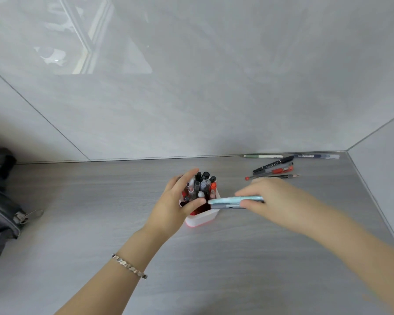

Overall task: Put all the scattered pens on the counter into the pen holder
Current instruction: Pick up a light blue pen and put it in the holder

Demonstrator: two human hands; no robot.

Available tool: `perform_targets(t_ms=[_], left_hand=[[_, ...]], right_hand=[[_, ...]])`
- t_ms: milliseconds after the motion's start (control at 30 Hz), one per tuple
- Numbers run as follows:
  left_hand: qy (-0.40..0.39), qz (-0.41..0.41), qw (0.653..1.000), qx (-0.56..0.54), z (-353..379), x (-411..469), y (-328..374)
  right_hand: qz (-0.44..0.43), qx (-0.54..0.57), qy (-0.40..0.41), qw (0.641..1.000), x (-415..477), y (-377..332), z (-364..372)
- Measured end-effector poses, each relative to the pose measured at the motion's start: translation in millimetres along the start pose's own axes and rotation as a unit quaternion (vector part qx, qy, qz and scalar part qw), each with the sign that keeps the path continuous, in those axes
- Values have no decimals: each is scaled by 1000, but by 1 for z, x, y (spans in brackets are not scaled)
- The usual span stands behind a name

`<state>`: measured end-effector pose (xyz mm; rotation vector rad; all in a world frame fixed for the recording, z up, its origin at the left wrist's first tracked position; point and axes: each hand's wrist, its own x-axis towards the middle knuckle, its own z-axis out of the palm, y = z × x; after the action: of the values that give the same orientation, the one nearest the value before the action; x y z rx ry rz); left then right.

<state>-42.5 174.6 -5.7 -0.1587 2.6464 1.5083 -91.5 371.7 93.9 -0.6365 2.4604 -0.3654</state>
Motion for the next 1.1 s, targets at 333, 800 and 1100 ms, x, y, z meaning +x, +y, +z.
perform_targets(t_ms=[333, 800, 1100], left_hand=[[-44, 2, 999, -11, -4, -9, -9], [-16, -15, 999, -47, 2, -12, -18], [3, -18, 999, -41, 3, -12, -18]], right_hand=[[48, 55, -52, 996, 43, -36, 26], [-132, 267, 320, 899, 49, -34, 89], [-217, 226, 453, 835, 55, -16, 107]])
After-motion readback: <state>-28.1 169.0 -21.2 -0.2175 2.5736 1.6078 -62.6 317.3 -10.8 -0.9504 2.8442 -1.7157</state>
